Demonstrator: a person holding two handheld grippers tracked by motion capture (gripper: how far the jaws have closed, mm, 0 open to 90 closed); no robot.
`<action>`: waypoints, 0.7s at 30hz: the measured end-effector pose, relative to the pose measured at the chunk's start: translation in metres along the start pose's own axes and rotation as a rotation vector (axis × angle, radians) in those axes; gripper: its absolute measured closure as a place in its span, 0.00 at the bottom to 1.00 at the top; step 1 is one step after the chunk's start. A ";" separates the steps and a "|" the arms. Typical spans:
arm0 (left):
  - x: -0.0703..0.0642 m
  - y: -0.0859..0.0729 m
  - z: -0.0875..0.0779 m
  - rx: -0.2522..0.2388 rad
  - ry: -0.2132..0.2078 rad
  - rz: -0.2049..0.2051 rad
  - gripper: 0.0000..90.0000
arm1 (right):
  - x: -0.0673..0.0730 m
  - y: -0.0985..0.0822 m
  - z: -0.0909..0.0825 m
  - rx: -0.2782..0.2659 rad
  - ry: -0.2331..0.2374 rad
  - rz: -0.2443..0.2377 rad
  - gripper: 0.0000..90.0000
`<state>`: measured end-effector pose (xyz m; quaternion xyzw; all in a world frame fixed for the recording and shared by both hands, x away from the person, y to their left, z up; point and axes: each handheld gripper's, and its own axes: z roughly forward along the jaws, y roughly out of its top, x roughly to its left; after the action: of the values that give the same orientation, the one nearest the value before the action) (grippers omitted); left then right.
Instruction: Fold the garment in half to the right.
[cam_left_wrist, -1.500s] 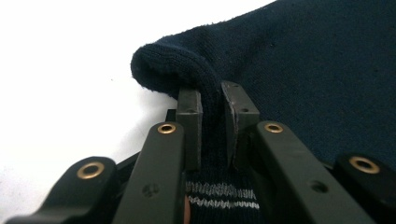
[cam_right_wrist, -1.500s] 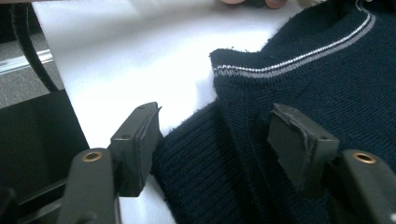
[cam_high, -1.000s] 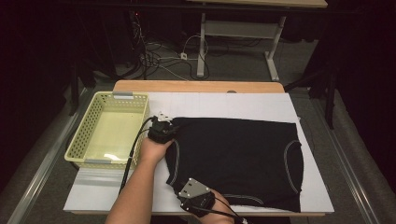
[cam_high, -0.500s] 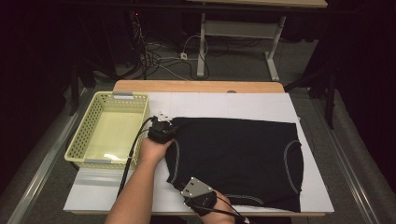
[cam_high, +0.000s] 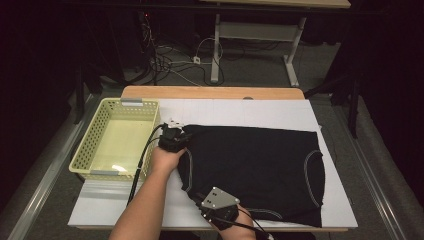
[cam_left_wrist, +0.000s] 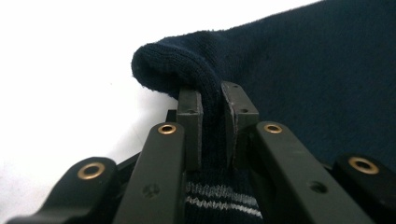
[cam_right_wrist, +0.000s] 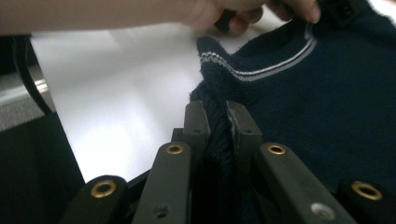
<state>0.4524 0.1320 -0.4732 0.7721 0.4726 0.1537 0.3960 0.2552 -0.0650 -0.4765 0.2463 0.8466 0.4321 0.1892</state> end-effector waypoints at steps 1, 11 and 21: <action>-0.001 0.002 -0.002 -0.007 0.001 -0.003 0.86 | -0.001 0.001 -0.003 -0.009 -0.003 0.003 0.90; -0.020 0.022 -0.015 -0.054 0.001 0.017 0.87 | -0.011 0.002 -0.039 -0.087 -0.040 0.027 0.90; -0.059 0.050 -0.014 -0.100 -0.032 0.073 0.87 | -0.027 -0.012 -0.076 -0.138 -0.135 0.065 0.90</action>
<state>0.4443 0.0767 -0.4184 0.7703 0.4296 0.1789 0.4359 0.2341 -0.1350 -0.4411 0.2883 0.7917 0.4779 0.2483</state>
